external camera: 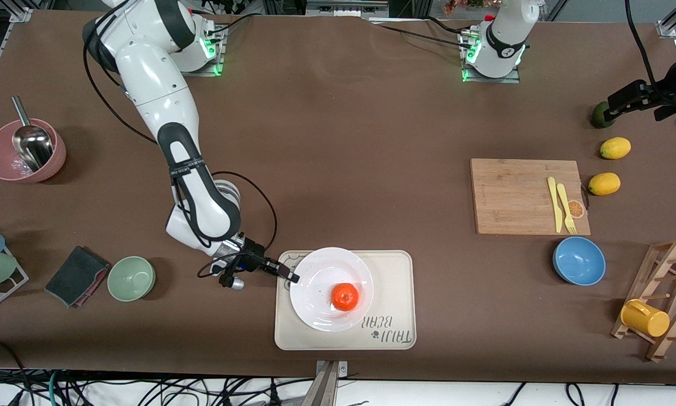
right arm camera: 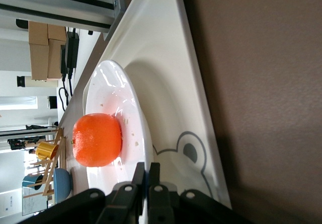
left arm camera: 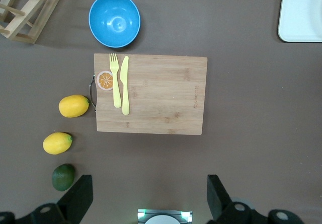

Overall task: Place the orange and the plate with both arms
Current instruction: 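Carry the plate with the right gripper onto the bear tray and lower it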

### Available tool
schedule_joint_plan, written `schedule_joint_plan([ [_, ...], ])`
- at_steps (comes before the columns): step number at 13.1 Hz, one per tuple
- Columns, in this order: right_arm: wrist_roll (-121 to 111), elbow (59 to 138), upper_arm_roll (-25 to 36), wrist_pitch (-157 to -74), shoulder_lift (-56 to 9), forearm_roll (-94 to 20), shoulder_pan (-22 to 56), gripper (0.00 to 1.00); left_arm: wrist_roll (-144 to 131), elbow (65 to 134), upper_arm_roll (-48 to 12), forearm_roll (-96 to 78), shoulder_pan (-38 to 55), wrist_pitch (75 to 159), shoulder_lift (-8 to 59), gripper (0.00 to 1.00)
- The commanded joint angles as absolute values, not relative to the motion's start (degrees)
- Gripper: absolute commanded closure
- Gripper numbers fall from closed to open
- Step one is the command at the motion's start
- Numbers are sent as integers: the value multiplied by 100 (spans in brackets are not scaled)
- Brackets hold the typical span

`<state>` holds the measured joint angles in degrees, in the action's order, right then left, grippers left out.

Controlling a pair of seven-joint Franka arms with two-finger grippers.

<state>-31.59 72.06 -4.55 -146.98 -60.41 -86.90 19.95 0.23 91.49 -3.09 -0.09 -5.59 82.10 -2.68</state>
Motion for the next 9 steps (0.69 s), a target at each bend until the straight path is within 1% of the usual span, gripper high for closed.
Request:
schedule_joint_plan([
  [1, -3103, 7005, -466, -14888, -6196, -8771, 2135, 100, 26, 9176, -325, -97, -589, 8271, -299, 0],
  [2, -3103, 7014, -466, -14889, -6196, -8771, 2162, 100, 26, 9176, -316, -97, -589, 8271, -290, 0],
  [3, -3103, 7005, -466, -14889, -6196, -8771, 2162, 82, 26, 9176, -316, -97, -589, 8271, -290, 0],
  [4, -3103, 7005, -457, -14889, -6170, -8771, 2153, 34, 26, 9176, -316, -97, -589, 8271, -299, 0],
  [5, -3103, 7005, -448, -14889, -6144, -8754, 2153, 0, 18, 9176, -316, -97, -589, 8271, -290, 0],
  [9, -3120, 6996, -404, -14854, -6038, -8605, 2118, 0, 18, 9176, -316, -97, -589, 8271, -290, 0],
])
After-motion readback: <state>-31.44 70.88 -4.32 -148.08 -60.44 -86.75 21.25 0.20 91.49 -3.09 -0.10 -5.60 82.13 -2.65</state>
